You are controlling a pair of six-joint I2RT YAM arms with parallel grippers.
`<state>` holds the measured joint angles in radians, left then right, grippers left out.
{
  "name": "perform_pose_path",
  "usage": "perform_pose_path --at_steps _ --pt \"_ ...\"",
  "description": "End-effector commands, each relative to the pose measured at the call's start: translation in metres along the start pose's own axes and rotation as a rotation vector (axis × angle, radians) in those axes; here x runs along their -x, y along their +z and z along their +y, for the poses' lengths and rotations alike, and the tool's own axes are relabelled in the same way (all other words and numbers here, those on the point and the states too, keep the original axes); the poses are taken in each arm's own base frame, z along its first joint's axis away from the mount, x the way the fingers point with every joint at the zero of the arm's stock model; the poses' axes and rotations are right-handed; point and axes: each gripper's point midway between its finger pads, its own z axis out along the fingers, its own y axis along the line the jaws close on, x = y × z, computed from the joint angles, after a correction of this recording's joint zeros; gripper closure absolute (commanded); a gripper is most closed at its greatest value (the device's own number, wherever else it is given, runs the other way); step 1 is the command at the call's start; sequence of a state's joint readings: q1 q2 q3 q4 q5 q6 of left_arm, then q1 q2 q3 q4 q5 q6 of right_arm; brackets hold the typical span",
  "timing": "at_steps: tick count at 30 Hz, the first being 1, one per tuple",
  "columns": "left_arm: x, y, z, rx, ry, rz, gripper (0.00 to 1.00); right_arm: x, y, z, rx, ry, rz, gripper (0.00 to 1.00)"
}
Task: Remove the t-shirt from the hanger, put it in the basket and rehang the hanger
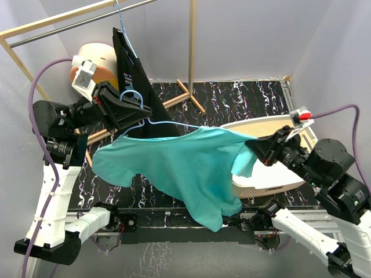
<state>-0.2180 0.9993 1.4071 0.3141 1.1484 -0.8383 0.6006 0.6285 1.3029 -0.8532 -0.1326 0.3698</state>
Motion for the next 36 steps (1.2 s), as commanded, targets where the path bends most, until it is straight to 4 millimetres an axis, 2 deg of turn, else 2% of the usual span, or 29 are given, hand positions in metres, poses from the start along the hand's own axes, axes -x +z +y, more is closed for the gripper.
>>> perform_pose_path --at_steps 1,4,11,14,19,21,24,25,28,30,32,33,36 --pt "0.006 -0.004 -0.011 0.024 0.057 -0.033 1.0 0.044 -0.044 -0.045 -0.303 0.057 -0.239 0.92" --pt "0.005 -0.005 -0.01 0.031 0.058 -0.032 1.0 0.046 -0.064 -0.06 -0.394 0.086 -0.289 0.92" --pt "0.018 -0.005 -0.026 0.016 0.104 -0.047 1.0 0.011 -0.068 -0.089 -0.535 0.111 -0.203 0.92" --pt "0.025 -0.006 -0.029 0.039 0.131 -0.052 1.0 0.003 -0.075 -0.099 -0.597 0.134 -0.202 0.92" --pt "0.028 -0.005 -0.026 0.054 0.132 -0.061 1.0 -0.006 -0.069 -0.094 -0.553 0.148 -0.174 0.92" --pt "0.027 -0.004 -0.021 0.056 0.119 -0.063 1.0 -0.004 -0.055 -0.074 -0.423 0.125 -0.165 0.92" --pt "0.023 -0.003 -0.015 0.059 0.101 -0.059 1.0 -0.002 -0.032 -0.018 -0.087 0.068 -0.135 0.92" --pt "0.021 -0.003 -0.012 0.063 0.095 -0.055 1.0 -0.006 -0.027 0.009 0.068 0.048 -0.089 0.92" --pt "0.013 -0.003 -0.002 0.077 0.074 -0.038 1.0 -0.025 -0.009 0.059 0.376 0.017 0.084 0.92" --pt "0.009 -0.004 0.001 0.081 0.07 -0.032 1.0 -0.037 0.001 0.076 0.509 0.02 0.187 0.92" --pt "0.005 -0.004 0.006 0.092 0.062 -0.025 1.0 -0.039 0.01 0.083 0.566 0.01 0.226 0.91" --pt "0.004 -0.004 0.008 0.1 0.064 -0.023 1.0 -0.036 0.012 0.083 0.568 -0.004 0.217 0.87" --pt "-0.001 -0.005 0.018 0.129 0.053 -0.007 1.0 -0.021 0.012 0.083 0.545 -0.057 0.172 0.67"
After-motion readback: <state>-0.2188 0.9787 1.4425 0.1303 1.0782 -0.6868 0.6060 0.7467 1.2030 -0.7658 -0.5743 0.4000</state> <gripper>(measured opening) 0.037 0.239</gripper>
